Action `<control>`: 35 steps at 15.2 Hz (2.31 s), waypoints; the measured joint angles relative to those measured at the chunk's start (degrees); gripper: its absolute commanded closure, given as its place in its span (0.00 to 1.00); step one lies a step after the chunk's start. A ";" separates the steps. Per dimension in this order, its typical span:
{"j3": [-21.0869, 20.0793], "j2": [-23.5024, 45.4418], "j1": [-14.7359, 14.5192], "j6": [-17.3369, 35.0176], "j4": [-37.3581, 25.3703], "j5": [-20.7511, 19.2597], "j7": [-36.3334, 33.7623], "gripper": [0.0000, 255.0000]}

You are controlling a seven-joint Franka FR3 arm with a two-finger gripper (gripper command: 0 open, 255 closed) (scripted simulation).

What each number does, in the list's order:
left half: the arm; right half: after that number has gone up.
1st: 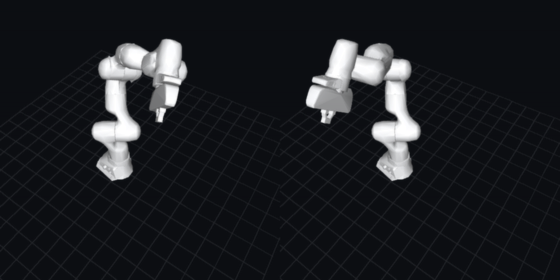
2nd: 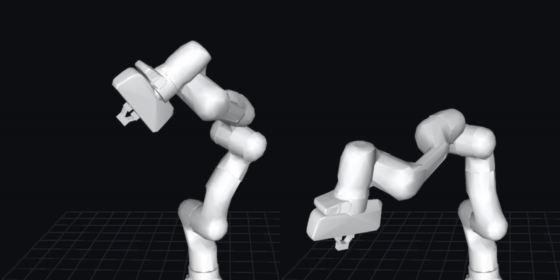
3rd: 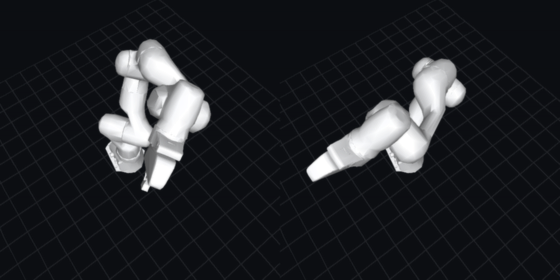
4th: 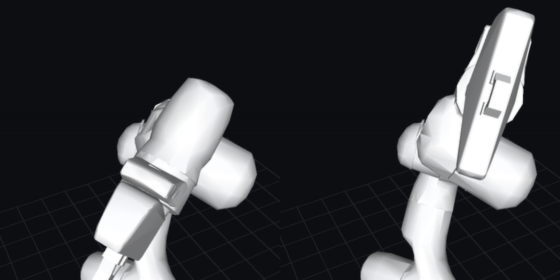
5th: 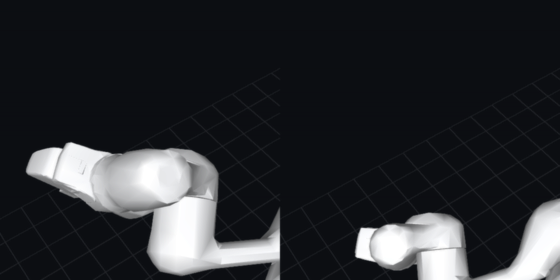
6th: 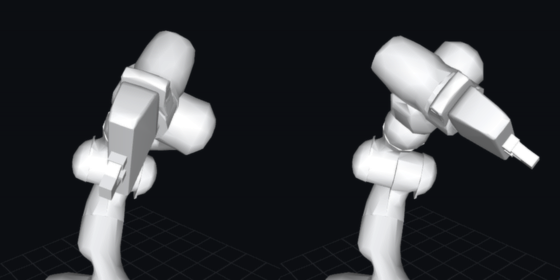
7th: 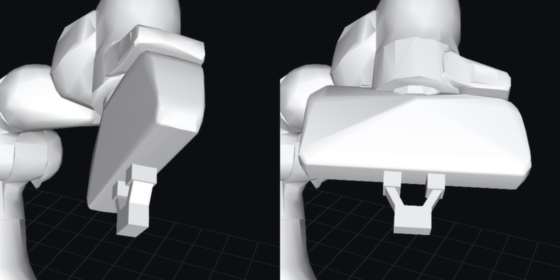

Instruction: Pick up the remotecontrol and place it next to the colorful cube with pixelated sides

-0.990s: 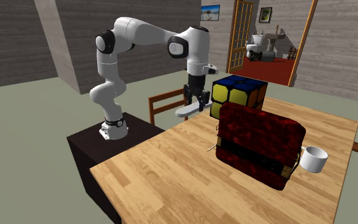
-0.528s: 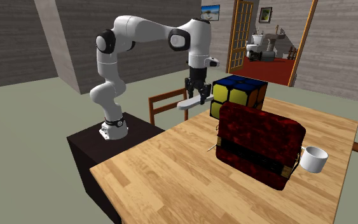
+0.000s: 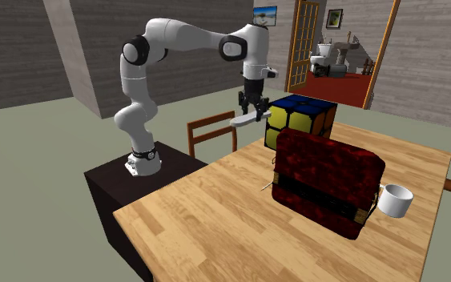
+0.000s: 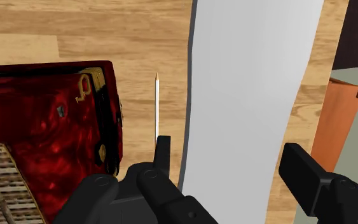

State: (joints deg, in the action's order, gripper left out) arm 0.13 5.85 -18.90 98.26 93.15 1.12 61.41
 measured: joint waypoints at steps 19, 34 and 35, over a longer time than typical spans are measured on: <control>-10.58 6.97 -14.36 -2.59 -9.90 -2.17 -24.95 1.00; -13.23 14.59 -20.60 0.48 -14.31 -4.42 -33.79 1.00; -13.22 14.16 -20.45 1.52 -12.82 -4.33 -33.71 1.00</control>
State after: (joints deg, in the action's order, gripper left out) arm -13.09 20.01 -39.35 99.79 80.33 -3.21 27.71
